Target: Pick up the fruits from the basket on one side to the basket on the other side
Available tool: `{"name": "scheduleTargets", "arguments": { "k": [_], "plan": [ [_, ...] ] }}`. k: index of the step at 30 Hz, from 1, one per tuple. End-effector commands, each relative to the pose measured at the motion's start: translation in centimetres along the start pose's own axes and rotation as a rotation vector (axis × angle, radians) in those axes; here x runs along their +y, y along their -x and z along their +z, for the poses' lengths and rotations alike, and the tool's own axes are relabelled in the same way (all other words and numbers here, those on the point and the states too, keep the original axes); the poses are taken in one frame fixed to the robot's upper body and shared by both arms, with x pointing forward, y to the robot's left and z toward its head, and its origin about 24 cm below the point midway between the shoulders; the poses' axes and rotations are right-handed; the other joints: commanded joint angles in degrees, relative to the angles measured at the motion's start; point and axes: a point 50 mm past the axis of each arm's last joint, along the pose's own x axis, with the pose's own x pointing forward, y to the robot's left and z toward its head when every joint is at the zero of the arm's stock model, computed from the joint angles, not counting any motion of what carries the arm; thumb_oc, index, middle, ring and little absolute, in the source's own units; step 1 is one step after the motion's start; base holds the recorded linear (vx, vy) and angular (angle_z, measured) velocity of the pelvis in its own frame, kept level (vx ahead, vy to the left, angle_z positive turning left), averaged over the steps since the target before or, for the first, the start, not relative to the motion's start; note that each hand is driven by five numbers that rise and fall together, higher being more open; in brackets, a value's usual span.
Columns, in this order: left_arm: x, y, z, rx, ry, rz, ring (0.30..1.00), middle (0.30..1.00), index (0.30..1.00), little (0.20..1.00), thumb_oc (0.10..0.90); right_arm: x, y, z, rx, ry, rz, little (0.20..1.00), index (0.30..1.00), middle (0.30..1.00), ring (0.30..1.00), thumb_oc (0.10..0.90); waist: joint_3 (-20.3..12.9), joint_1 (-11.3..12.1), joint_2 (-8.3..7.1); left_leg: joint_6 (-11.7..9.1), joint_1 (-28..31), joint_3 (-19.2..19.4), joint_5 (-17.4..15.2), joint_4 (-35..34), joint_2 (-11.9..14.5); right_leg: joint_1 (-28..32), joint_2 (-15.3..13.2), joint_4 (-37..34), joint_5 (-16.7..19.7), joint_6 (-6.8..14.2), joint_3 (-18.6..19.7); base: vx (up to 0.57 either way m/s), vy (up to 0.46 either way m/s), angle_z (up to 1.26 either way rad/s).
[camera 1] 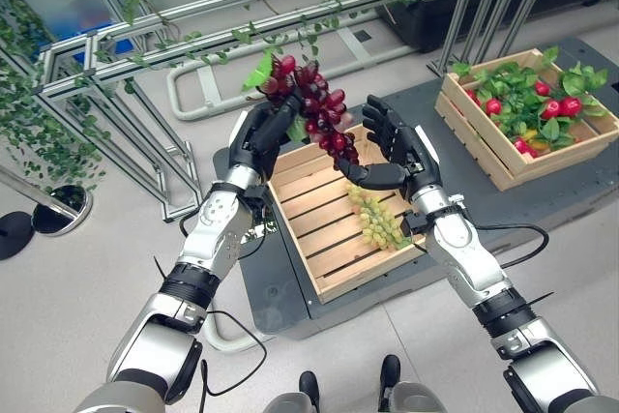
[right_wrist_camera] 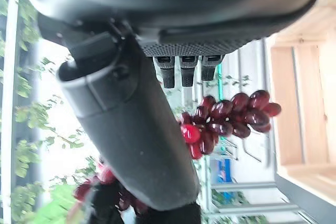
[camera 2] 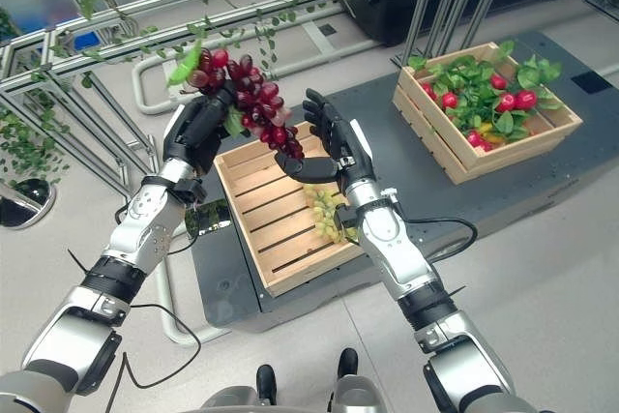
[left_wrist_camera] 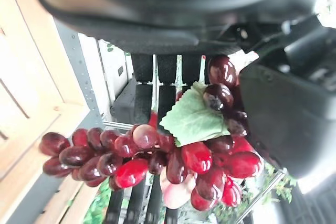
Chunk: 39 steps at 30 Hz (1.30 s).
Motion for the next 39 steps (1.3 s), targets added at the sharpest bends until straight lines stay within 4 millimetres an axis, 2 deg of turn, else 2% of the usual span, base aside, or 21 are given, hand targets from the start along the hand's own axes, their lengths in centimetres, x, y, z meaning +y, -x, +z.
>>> {"name": "scheduleTargets", "arguments": {
  "k": [1, 9, 17, 30, 31, 39],
  "plan": [
    [-2.0, -2.1, 5.1, -0.197, -0.096, -0.144, 0.3, 0.3, 0.3, 0.3, 0.4, 2.2, -1.2, 1.7, -0.08, -0.089, 0.03, 0.9, 0.9, 0.9, 0.9, 0.8, -12.12, 1.02, -1.44, -1.27, -1.99, -0.53, -2.92, -0.07, -1.02, 2.71, -2.47, 0.09, -5.71, 0.29, -0.16, 0.0, -0.008, 0.16],
    [-3.8, -2.1, 5.3, -0.197, -0.127, -0.24, 0.3, 0.3, 0.3, 0.3, 0.4, 3.6, -1.4, 0.4, 0.017, -0.217, 0.094, 0.9, 0.9, 0.9, 0.9, 0.8, -12.6, 1.96, -1.91, -1.1, -1.89, -1.13, -3.32, -0.07, -1.2, 2.97, -2.61, 0.09, -5.81, 0.39, -0.73, 0.0, -0.001, 0.05],
    [-5.6, -2.0, 4.9, -0.174, -0.165, -0.323, 0.3, 0.3, 0.3, 0.3, 0.4, 4.4, -1.6, 0.3, 0.026, -0.282, 0.069, 0.9, 0.9, 0.9, 0.9, 0.8, -12.92, 2.44, -2.09, -1.04, -1.69, -1.26, -3.52, -0.07, -1.15, 3.15, -2.71, 0.09, -5.83, 0.53, -1.12, 0.0, 0.0, 0.0],
    [-6.0, -1.7, 3.0, -0.057, -0.326, -0.422, 0.3, 0.3, 0.3, 0.3, 0.4, 4.2, -2.3, 2.6, -0.095, -0.366, -0.019, 0.9, 0.9, 0.9, 0.9, 0.8, -13.46, 2.76, -1.91, -0.75, -1.49, -1.15, -3.73, -0.07, -1.16, 3.08, -2.69, 0.09, -5.63, 0.78, -0.92, 0.0, 0.0, 0.0],
    [-6.0, -1.7, 2.9, -0.052, -0.335, -0.422, 0.3, 0.3, 0.3, 0.3, 0.4, 4.0, -2.3, 2.7, -0.106, -0.373, -0.028, 0.3, 0.3, 0.3, 0.3, 0.4, -13.49, 2.77, -1.89, -0.74, -1.49, -1.17, -3.74, -0.07, -1.18, 3.05, -2.69, 0.09, -5.61, 0.81, -0.91, 0.0, 0.0, 0.0],
    [-4.8, -1.5, 2.2, -0.012, -0.388, -0.359, 0.3, 0.3, 0.3, 0.3, 0.4, 3.1, -2.0, 2.7, -0.138, -0.404, -0.083, 0.3, 0.3, 0.3, 0.3, 0.4, -13.61, 2.75, -1.82, -0.56, -1.17, -1.08, -3.89, -0.07, -1.09, 3.17, -2.72, 0.09, -5.57, 0.91, -0.68, 0.0, 0.0, 0.0]
  ]
}}
